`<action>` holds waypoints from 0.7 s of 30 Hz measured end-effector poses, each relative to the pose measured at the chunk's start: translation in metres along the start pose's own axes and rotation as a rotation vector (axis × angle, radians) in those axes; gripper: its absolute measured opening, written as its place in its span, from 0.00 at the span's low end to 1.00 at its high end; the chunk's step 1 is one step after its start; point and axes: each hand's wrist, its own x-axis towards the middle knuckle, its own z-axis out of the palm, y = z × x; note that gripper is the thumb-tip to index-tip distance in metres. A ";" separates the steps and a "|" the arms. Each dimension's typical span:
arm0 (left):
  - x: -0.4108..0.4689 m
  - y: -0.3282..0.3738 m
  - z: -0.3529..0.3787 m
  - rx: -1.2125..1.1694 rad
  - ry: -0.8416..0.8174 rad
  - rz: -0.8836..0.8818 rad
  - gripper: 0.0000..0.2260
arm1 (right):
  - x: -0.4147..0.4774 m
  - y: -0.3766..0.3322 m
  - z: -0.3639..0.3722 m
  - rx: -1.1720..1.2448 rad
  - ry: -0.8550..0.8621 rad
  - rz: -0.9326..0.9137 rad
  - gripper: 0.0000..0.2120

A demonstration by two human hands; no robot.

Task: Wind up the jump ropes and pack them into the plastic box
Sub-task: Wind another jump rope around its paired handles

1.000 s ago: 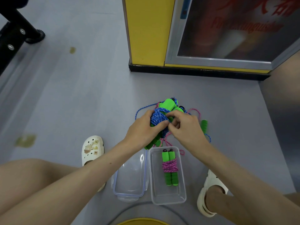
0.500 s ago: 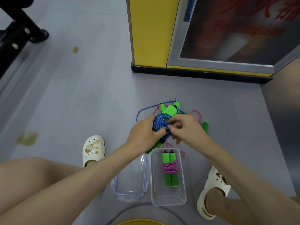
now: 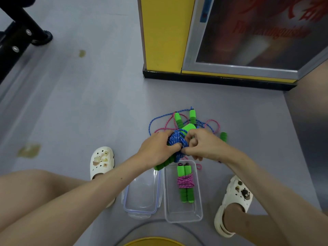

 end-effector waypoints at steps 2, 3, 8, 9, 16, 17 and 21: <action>0.001 -0.001 -0.002 0.010 -0.006 0.000 0.11 | 0.001 0.001 0.003 -0.042 0.024 -0.015 0.09; 0.002 -0.001 -0.003 0.009 -0.015 0.000 0.11 | 0.001 0.002 0.004 -0.046 0.044 -0.022 0.09; 0.006 0.002 -0.003 -0.119 -0.124 -0.030 0.12 | 0.001 0.000 0.003 -0.124 0.129 -0.035 0.05; 0.007 0.003 -0.002 -0.155 -0.149 -0.046 0.12 | 0.001 0.000 0.004 -0.177 0.170 -0.037 0.05; 0.011 0.008 0.000 -0.429 -0.162 -0.182 0.13 | 0.006 0.002 0.008 -0.192 0.405 -0.041 0.06; 0.011 0.009 0.001 -0.421 -0.151 -0.191 0.12 | 0.006 0.003 0.011 -0.199 0.440 -0.045 0.06; 0.012 0.012 0.002 -0.404 -0.098 -0.223 0.11 | 0.009 0.003 0.019 -0.232 0.563 -0.086 0.05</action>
